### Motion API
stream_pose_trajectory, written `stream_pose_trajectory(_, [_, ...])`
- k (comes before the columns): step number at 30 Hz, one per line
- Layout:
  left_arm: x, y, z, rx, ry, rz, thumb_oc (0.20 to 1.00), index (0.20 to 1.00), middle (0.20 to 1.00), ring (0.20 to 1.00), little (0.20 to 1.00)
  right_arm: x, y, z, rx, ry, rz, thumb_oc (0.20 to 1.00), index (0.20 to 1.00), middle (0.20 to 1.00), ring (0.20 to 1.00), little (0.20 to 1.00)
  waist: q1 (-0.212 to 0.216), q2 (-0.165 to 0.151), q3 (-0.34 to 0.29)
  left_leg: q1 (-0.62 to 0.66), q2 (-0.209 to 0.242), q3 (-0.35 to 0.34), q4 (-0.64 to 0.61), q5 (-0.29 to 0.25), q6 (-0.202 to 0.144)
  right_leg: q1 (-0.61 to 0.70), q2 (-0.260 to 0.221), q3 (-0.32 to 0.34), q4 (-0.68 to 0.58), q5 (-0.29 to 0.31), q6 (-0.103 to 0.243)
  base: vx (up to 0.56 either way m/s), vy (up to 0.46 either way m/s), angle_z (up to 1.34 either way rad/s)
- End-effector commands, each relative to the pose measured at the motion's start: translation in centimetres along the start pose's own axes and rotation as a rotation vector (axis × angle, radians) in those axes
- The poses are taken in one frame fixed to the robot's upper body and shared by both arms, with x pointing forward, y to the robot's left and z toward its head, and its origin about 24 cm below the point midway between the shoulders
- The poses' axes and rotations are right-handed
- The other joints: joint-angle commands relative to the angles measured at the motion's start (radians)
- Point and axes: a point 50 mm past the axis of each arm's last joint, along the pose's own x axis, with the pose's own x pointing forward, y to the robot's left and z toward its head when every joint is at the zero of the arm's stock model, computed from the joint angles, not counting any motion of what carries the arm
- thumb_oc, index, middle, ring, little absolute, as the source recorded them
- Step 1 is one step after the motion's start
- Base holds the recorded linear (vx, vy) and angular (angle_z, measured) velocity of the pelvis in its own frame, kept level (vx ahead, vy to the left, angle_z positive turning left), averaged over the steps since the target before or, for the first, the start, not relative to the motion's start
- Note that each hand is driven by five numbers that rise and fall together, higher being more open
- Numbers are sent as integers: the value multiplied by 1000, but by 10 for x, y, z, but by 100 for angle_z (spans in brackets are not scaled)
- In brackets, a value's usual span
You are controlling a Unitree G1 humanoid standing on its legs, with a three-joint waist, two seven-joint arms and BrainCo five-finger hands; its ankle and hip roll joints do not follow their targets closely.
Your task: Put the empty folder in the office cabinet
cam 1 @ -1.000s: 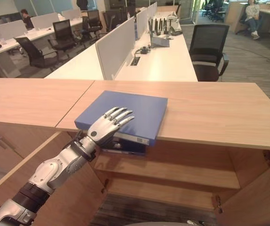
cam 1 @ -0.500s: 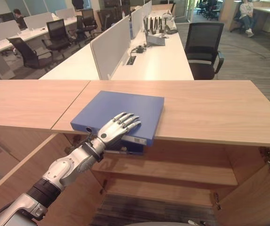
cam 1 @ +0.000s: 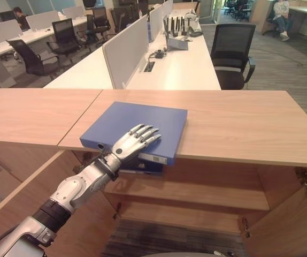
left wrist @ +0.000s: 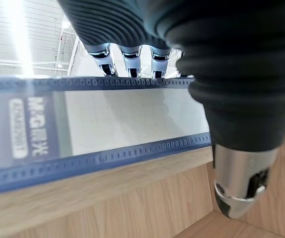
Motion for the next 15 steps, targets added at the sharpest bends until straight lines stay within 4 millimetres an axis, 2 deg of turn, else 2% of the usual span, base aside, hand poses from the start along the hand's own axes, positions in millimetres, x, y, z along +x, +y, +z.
stream_pose_trajectory(1, [30,30,-13,86,-13,111,1000,1000,1000,1000,1000,6,4,24,52,-61,-9,1000,1000,1000,1000,1000,-17,-33,35,10,-39,-44,13,-60,5,83,32,6,8,-162,24,0,0,0])
stream_pose_trajectory(15, [33,24,-11,43,7,104,1000,1000,1000,1000,1000,6,3,28,69,-77,-17,1000,1000,1000,1000,1000,-22,-37,38,8,-38,-44,13,-49,7,84,36,2,9,-155,18,1,-1,0])
